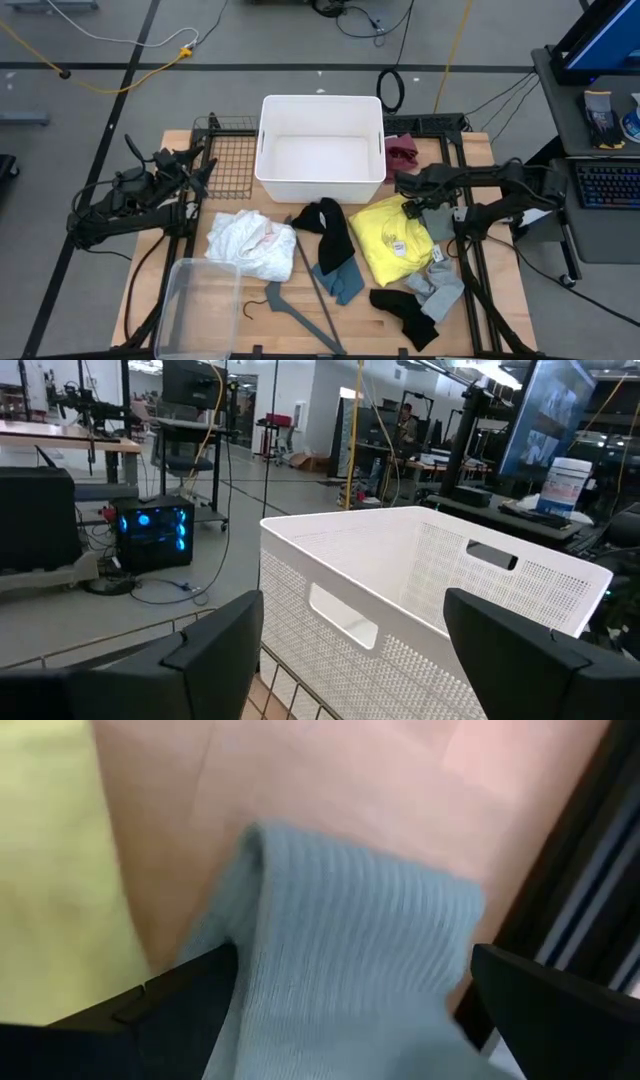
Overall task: Pick & Place Cloths
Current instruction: Put the gray sock into the transparent bin
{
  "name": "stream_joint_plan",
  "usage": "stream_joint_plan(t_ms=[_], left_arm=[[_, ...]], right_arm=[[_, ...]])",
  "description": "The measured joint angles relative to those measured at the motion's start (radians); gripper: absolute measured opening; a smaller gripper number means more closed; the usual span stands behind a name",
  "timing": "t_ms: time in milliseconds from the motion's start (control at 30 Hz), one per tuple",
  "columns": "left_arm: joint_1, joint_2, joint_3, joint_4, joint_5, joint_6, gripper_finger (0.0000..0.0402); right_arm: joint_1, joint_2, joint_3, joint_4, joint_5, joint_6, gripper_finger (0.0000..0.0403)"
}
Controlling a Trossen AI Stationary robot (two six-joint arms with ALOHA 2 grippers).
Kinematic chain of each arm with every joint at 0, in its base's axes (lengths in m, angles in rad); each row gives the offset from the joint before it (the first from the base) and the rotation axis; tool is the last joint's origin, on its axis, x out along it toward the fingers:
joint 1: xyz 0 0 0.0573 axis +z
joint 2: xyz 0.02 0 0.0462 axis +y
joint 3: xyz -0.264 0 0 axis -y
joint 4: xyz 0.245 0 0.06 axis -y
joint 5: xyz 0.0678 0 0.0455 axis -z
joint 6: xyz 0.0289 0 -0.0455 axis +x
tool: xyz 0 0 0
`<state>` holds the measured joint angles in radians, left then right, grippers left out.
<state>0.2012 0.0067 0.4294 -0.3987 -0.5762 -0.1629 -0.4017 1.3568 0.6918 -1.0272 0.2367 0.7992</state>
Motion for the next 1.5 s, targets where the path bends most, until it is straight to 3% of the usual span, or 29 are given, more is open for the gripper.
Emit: stream_joint_plan(t_ms=[367,633,1500], left_arm=[[0.0,0.0,0.0,0.0,0.0,0.002,0.0312],[0.0,0.0,0.0,0.0,-0.001,0.003,0.0312],[0.0,0.0,0.0,0.0,-0.001,0.002,0.0312]], right_arm=[[0.004,-0.008,-0.004,0.01,0.028,0.013,0.0395],[-0.002,-0.011,-0.063,0.033,-0.06,0.07,0.0396],[-0.004,-0.009,-0.066,0.082,-0.084,0.09,0.0393]])
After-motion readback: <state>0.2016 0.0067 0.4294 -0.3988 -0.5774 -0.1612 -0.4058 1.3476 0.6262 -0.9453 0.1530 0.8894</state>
